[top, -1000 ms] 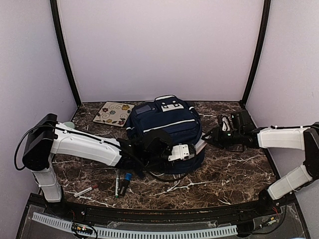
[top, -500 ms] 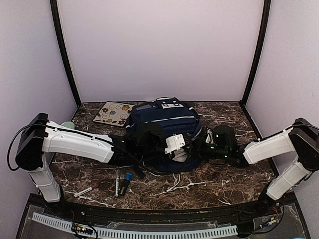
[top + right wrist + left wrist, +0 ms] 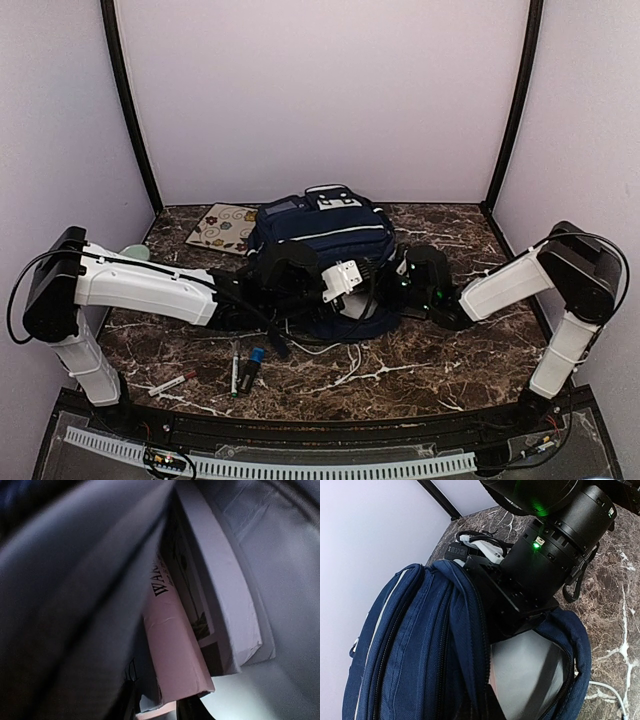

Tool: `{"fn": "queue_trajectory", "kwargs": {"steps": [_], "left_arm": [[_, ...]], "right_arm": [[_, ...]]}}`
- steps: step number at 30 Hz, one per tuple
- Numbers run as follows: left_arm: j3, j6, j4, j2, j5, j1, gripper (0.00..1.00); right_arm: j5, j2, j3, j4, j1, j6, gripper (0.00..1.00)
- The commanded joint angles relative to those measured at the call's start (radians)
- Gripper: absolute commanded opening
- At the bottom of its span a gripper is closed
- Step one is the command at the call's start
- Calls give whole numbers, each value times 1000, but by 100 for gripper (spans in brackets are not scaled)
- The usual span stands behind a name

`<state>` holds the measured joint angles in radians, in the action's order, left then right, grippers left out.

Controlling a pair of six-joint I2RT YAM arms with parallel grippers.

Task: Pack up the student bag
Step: Adjust the book in the largest pocket of the bag.

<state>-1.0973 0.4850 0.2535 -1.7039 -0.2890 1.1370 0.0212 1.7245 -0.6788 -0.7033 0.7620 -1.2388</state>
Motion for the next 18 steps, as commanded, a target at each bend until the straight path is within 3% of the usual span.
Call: {"fn": "queue_trajectory", "kwargs": {"steps": [1,6,11,18], "left_arm": [[1,-10,73,61,107,50,0],[6,-37,66,49,86,44,0],[23,-96,46,35,71,28,0],[22,-127,37,9,81,23,0]], "right_arm": [[-130,4,-101,-152,-9,60,28],[-70,1,-70,-123,-16,58,33],[-32,-193,81,20,-10,48,42],[47,-501,115,497,0,168,56]]}}
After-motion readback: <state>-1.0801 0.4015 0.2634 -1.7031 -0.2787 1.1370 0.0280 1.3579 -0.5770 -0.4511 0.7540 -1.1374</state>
